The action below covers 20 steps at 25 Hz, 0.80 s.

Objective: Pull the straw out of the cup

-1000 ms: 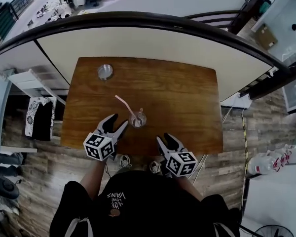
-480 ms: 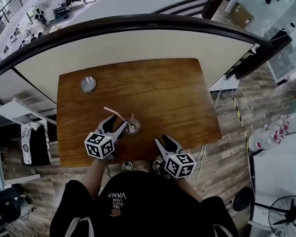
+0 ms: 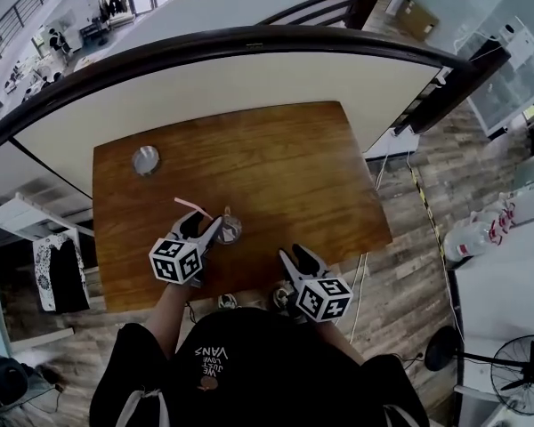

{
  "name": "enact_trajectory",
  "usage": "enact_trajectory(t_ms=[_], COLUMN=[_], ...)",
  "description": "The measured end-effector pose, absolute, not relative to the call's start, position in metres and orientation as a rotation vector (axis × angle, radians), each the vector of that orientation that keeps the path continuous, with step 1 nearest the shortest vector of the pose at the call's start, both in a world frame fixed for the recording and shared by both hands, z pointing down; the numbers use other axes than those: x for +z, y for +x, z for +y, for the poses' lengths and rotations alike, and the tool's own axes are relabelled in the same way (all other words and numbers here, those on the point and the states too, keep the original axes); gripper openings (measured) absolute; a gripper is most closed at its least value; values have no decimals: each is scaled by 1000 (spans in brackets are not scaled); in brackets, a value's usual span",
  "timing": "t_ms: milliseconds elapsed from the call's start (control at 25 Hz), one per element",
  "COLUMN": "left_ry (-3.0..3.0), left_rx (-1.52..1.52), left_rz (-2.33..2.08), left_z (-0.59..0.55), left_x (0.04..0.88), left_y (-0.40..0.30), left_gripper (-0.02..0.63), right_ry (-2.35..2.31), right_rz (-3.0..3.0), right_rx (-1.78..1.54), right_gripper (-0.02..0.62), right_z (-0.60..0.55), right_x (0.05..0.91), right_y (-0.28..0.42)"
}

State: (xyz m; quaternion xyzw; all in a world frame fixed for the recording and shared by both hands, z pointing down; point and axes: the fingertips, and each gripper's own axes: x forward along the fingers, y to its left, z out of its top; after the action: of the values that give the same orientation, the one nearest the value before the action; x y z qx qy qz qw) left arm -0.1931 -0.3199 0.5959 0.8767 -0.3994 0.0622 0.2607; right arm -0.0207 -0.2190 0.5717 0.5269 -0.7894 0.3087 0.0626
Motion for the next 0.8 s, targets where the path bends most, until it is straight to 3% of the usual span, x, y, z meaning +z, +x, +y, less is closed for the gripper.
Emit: enact_trajectory(t_ms=[240,800], left_ry=[2365,2409], left_rx=[163,53], left_rz=[-1138,-1226], left_z=[-320,-322], left_x=[598,554], left_y=[-195,-198], left_gripper=[48,40], right_ry=[1591,1492], right_rz=[-2381,-2432], right_rx=[933,912], right_gripper=[164,164], right_z=[-215,-221], right_x=[572,566], right_y=[-11,-5])
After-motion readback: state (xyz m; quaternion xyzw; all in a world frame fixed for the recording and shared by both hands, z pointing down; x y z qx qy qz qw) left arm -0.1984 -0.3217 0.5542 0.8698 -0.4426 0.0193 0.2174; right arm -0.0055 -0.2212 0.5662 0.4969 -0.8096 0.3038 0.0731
